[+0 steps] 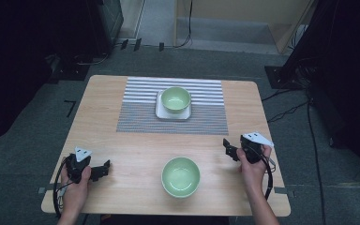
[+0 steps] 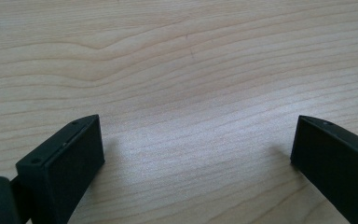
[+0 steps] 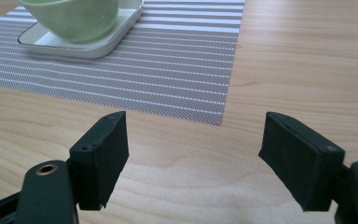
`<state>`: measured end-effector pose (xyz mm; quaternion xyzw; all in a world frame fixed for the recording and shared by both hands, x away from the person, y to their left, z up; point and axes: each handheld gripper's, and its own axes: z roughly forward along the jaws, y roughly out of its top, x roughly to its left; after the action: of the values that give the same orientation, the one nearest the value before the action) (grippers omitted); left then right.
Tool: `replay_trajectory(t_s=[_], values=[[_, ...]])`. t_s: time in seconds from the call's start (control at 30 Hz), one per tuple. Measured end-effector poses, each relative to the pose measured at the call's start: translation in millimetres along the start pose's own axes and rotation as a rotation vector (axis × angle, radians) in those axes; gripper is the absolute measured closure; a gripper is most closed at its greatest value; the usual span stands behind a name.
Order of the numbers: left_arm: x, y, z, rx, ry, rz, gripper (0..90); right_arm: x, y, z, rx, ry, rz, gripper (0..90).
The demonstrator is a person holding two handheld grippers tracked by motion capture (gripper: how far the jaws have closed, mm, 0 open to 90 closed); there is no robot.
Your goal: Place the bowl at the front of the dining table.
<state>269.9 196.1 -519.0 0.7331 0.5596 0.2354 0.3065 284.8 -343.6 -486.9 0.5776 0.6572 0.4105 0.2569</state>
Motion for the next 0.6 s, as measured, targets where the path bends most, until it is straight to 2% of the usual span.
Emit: replay_trajectory(t_s=[0.6], values=[[0.0, 0.0, 0.0, 0.0, 0.0, 0.0, 2.3, -20.8, -25.5, -21.8, 0.02, -0.038, 0.028, 23.2]])
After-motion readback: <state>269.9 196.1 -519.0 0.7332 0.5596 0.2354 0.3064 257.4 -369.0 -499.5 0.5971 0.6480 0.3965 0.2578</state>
